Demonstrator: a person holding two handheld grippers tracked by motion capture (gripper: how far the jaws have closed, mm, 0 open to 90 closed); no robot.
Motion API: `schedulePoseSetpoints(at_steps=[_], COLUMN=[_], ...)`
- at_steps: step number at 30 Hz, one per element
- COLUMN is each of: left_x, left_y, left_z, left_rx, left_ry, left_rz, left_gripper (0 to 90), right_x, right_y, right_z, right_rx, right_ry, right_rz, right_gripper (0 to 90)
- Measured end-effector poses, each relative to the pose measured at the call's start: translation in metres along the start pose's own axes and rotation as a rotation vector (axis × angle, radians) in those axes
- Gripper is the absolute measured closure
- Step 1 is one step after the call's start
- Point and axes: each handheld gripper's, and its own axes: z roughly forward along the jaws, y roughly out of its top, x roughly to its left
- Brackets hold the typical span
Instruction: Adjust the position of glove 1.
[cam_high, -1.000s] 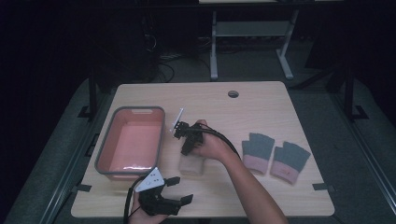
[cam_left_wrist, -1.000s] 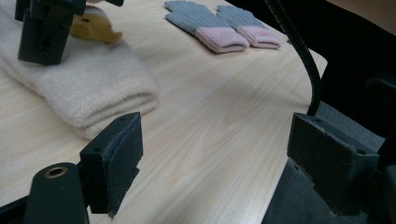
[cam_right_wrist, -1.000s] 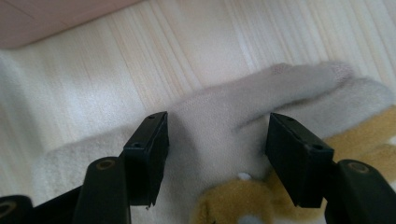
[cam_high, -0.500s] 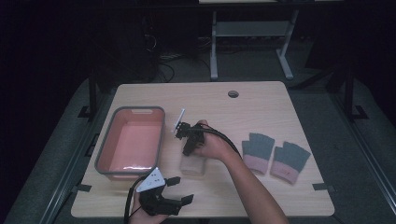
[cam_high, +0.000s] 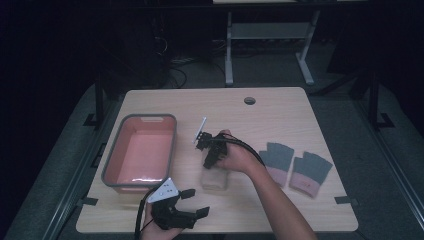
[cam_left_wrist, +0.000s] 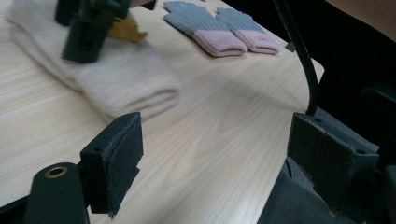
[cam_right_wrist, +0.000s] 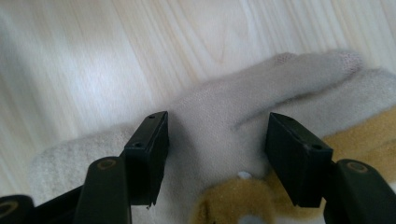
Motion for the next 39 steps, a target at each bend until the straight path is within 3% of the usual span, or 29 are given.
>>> schedulePoseSetpoints(at_steps=[4, 12, 14, 17, 18, 21, 24, 27, 30, 36, 39], left_x=[0.001, 0.005, 0.007, 0.009, 0.010, 0.011, 0.014, 0.016, 0.018, 0.025, 0.029], left_y=[0.003, 0.008, 0.013, 0.017, 0.021, 0.027, 0.037, 0.040, 0.044, 0.050, 0.052], left_z=[0.002, 0.008, 0.012, 0.016, 0.020, 0.025, 0.033, 0.038, 0.049, 0.058, 0.064], left_rx=[-0.008, 0.027, 0.038, 0.044, 0.048, 0.055, 0.065, 0.074, 0.110, 0.128, 0.137], left_ry=[0.000, 0.005, 0.011, 0.013, 0.014, 0.031, 0.054, 0.051, 0.078, 0.096, 0.111], left_rz=[-0.023, -0.066, -0.085, -0.093, -0.113, -0.114, -0.131, -0.145, -0.154, -0.177, -0.219], left_gripper=[20.4, 22.5, 23.5, 24.0, 23.9, 23.9, 24.1, 25.5, 25.6, 26.0, 26.0], right_x=[-0.002, -0.002, -0.005, -0.006, -0.009, -0.011, -0.013, -0.015, -0.019, -0.022, -0.022], right_y=[-0.010, -0.021, -0.026, -0.030, -0.037, -0.042, -0.053, -0.058, -0.066, -0.081, -0.093], right_z=[-0.003, -0.006, -0.013, -0.018, -0.023, -0.027, -0.035, -0.037, -0.042, -0.049, -0.050], right_rx=[0.001, -0.011, -0.063, -0.087, -0.119, -0.141, -0.181, -0.192, -0.227, -0.266, -0.282], right_ry=[0.007, 0.018, 0.047, 0.057, 0.080, 0.082, 0.092, 0.079, 0.092, 0.107, 0.133], right_rz=[0.006, 0.029, 0.066, 0.095, 0.131, 0.149, 0.207, 0.233, 0.293, 0.355, 0.406], right_gripper=[39.3, 38.1, 37.6, 37.5, 36.4, 36.1, 35.5, 35.3, 35.3, 35.3, 36.3])
